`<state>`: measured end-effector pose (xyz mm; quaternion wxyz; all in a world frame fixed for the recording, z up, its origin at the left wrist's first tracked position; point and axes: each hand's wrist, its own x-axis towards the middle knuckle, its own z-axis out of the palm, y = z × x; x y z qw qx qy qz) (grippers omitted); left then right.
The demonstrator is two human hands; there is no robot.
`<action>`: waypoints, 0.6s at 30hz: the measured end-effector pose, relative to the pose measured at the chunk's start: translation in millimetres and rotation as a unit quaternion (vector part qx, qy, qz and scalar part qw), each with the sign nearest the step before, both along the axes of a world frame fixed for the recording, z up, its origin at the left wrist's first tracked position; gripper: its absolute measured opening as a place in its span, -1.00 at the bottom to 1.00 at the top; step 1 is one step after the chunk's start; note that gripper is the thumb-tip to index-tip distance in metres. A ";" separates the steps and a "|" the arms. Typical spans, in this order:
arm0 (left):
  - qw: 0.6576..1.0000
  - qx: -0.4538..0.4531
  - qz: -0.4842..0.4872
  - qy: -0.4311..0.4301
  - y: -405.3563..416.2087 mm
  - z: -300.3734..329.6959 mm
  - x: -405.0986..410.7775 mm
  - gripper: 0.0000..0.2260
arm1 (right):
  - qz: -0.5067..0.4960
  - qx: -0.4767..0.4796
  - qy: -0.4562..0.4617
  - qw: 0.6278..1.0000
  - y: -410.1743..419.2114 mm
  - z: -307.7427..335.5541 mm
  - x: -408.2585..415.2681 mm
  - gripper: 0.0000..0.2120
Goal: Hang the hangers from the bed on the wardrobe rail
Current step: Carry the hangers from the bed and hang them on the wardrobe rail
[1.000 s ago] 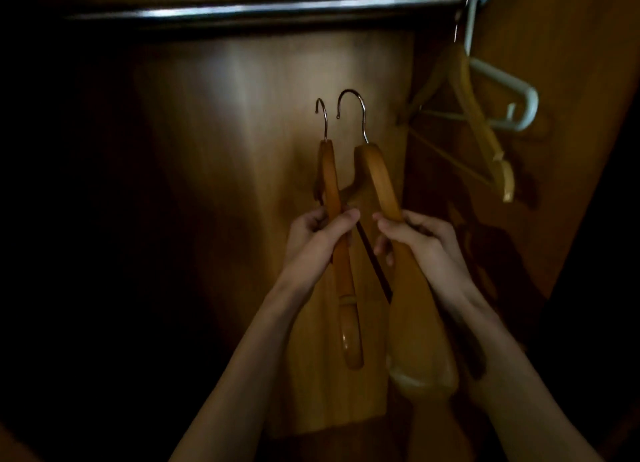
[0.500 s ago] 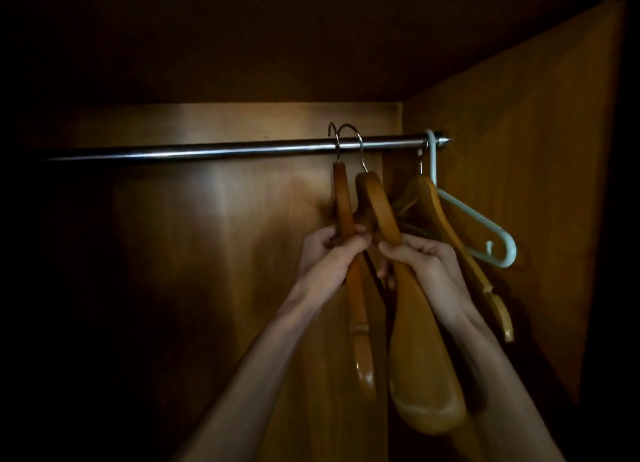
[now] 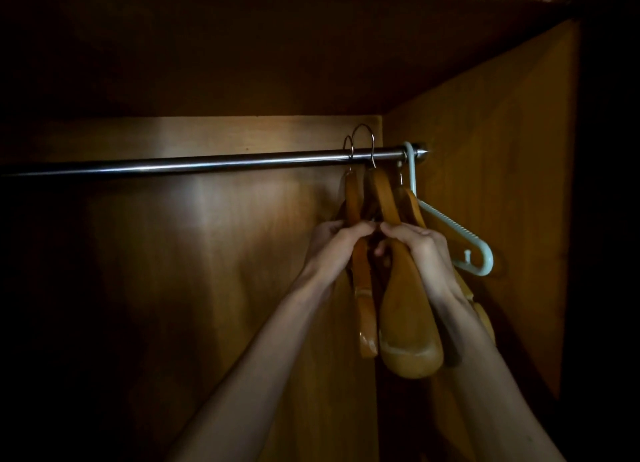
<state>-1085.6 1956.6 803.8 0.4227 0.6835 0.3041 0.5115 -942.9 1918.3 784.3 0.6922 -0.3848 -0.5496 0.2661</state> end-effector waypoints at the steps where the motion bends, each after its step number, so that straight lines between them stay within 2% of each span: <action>1: 1.000 -0.007 -0.005 0.002 1.9 -0.2 2.0 -0.82 | -0.004 -0.003 0.001 1.000 2.6 0.0 1.2 -0.70; 7: 0.999 -0.043 -0.006 0.013 6.6 -4.4 17.4 -0.84 | -0.027 -0.024 0.030 0.999 15.3 -15.9 15.1 -0.69; 13: 0.999 -0.039 -0.035 0.002 5.2 -15.7 36.6 -0.87 | -0.036 -0.003 -0.044 0.998 15.8 -26.2 40.4 -0.67; 18: 0.999 -0.038 -0.027 -0.016 3.3 -21.1 42.3 -0.83 | -0.017 -0.046 -0.030 0.998 12.2 -25.1 47.1 -0.64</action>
